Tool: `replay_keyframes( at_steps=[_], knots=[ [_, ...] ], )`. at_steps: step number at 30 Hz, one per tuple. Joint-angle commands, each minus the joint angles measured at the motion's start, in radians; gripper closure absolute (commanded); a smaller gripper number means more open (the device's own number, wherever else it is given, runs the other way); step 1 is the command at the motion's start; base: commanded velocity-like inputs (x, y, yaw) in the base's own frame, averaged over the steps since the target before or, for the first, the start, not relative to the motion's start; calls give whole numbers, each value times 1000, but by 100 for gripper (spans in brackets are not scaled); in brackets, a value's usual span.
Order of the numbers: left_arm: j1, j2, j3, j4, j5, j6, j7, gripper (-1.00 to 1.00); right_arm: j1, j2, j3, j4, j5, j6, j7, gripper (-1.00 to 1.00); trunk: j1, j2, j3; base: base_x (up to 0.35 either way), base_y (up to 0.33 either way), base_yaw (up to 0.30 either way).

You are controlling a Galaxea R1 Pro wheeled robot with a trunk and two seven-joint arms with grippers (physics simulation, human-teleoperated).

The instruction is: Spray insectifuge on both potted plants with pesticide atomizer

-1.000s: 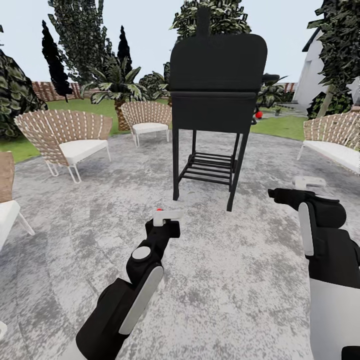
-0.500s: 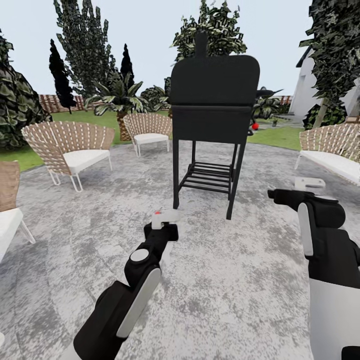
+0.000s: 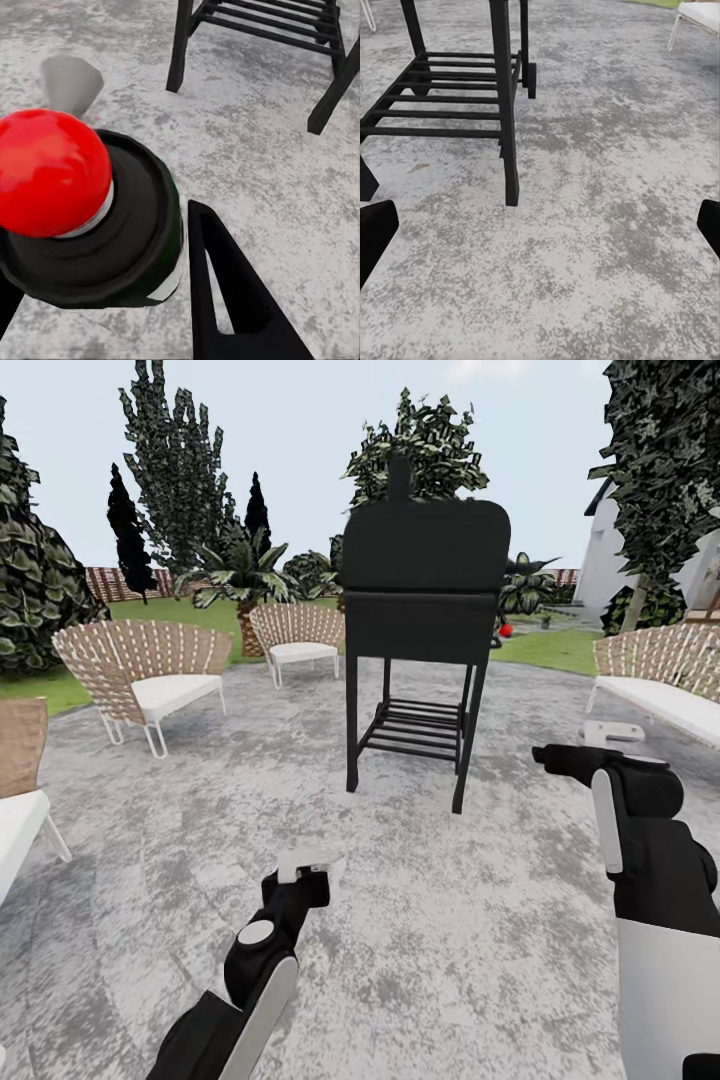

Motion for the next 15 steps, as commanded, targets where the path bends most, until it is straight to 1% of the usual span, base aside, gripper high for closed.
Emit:
replay_keyframes(
  at_steps=[1,5,7,8,13,15],
  knots=[
    [5,1,1,-1,11,0,9,100,-1,0,1,-1,0,5,-3,-100,-4,7,2,0,0,0],
    [40,14,9,-2,14,-5,8,100,-1,0,1,-1,1,2,-2,-100,-19,35,15,0,0,0],
    [62,20,11,-2,16,-16,8,100,-1,-1,1,-1,1,0,-2,-100,-27,49,21,0,0,0],
    [72,22,11,-2,15,-32,7,100,-1,-1,1,-1,1,-1,-2,-100,-31,56,24,0,0,0],
    [86,25,12,6,18,-74,-4,100,-1,-1,1,-2,1,5,-3,-100,-50,91,40,0,0,-4],
    [88,25,12,36,20,-83,-8,100,-1,1,3,-3,1,9,-2,-100,-58,105,46,0,0,-131]
  ],
)
